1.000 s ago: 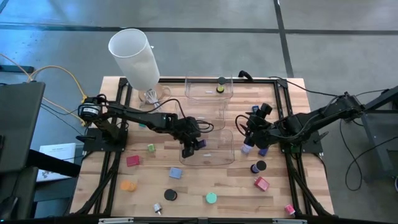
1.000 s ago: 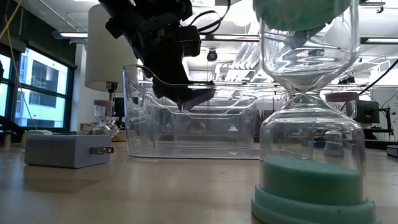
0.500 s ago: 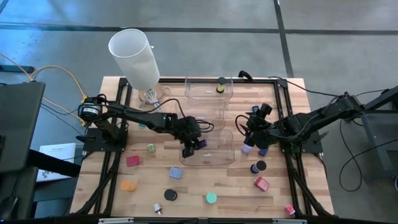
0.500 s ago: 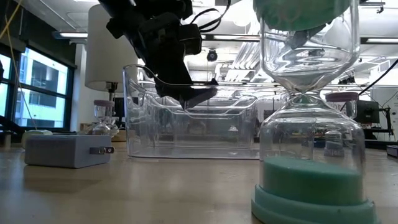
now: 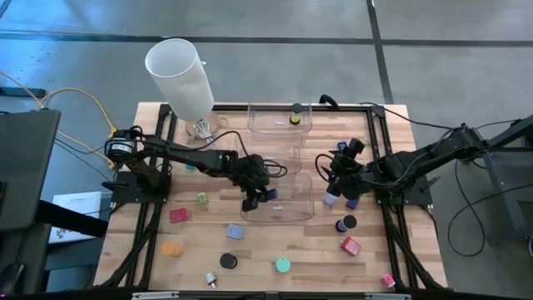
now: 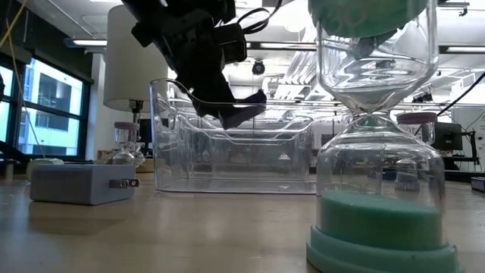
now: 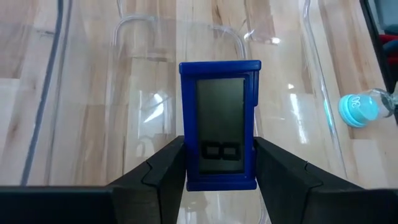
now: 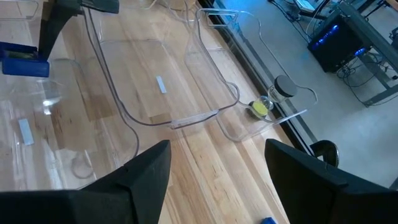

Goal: Pick & Place Office items
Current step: Put the left dark blue digital timer into the bottom transparent bin

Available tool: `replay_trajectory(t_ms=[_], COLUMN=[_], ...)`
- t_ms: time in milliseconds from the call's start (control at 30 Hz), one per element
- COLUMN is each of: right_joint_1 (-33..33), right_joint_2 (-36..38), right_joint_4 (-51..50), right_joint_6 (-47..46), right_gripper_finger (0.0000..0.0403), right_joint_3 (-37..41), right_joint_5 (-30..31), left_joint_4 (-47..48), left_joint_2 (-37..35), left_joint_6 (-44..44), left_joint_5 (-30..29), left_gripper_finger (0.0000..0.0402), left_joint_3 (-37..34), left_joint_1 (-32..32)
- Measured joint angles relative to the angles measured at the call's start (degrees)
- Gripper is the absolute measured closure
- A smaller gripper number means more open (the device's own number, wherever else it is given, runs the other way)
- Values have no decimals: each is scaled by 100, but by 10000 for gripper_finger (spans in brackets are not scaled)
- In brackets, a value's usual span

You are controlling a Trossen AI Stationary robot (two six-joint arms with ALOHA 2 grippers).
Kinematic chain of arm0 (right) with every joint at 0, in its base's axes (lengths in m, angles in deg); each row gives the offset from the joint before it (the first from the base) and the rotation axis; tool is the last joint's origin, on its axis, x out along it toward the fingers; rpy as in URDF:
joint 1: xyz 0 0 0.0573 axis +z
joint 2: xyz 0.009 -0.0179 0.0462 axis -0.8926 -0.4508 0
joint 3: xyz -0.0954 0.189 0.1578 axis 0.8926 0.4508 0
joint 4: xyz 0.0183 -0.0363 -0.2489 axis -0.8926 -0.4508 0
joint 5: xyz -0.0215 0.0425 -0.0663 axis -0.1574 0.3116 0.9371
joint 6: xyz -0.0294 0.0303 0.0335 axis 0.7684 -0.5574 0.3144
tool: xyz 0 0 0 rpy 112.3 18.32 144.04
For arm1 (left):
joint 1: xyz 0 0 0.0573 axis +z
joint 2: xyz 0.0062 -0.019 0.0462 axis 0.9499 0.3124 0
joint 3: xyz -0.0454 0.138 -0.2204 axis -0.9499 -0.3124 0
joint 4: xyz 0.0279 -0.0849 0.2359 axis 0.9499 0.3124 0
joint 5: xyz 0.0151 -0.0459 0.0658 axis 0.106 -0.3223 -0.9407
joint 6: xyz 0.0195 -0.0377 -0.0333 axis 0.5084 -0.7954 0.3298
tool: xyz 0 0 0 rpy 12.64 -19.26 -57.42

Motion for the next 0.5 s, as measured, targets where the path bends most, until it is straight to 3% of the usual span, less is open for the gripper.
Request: replay_trajectory(t_ms=[500], right_joint_1=[-1], right_joint_2=[0], right_joint_4=[0], right_joint_6=[0], right_gripper_finger=[152], right_joint_3=[0], right_joint_5=[0], left_joint_4=[28], left_joint_2=[0], left_joint_6=[155], left_joint_5=[151], left_gripper_finger=[232], left_joint_3=[0], left_joint_1=[2])
